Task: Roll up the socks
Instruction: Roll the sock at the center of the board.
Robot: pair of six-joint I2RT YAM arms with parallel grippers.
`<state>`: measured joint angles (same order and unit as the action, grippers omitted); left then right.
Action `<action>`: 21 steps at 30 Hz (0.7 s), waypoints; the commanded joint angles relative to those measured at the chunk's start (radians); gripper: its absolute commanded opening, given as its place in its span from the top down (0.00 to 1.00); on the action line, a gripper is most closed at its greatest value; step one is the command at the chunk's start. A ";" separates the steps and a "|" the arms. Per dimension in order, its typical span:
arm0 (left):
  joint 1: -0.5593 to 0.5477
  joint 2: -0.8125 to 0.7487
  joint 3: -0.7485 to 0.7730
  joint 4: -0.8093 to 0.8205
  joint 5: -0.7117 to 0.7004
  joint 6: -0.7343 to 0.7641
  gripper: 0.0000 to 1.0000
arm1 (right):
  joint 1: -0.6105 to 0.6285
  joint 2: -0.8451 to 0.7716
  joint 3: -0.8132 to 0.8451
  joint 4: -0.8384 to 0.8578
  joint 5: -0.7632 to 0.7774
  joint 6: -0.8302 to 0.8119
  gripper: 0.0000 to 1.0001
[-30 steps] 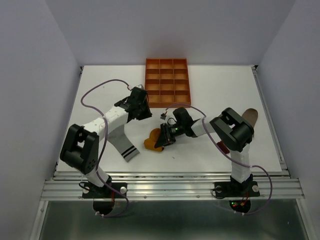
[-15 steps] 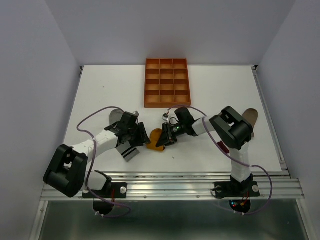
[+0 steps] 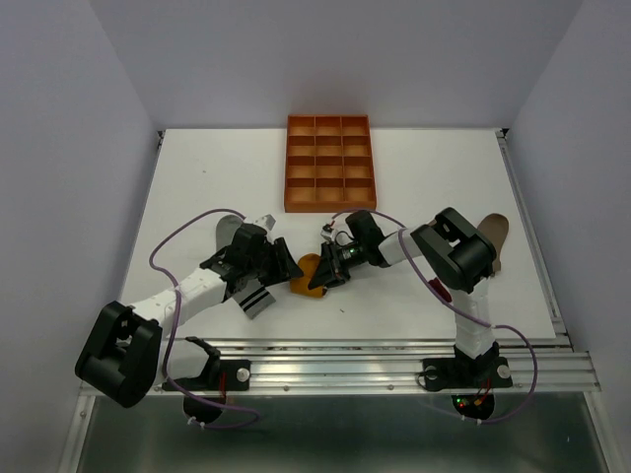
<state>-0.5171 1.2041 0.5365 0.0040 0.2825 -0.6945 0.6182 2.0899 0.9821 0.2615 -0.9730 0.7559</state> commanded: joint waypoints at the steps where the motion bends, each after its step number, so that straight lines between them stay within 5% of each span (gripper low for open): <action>1: -0.012 -0.008 -0.012 0.022 -0.028 0.027 0.45 | -0.031 0.091 -0.054 -0.176 0.218 -0.053 0.99; 21: -0.078 0.144 0.023 0.027 -0.089 0.033 0.49 | -0.040 0.085 -0.062 -0.174 0.227 -0.055 0.99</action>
<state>-0.5705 1.3190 0.5339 0.0261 0.2157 -0.6868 0.6014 2.0987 0.9802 0.2546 -0.9916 0.7830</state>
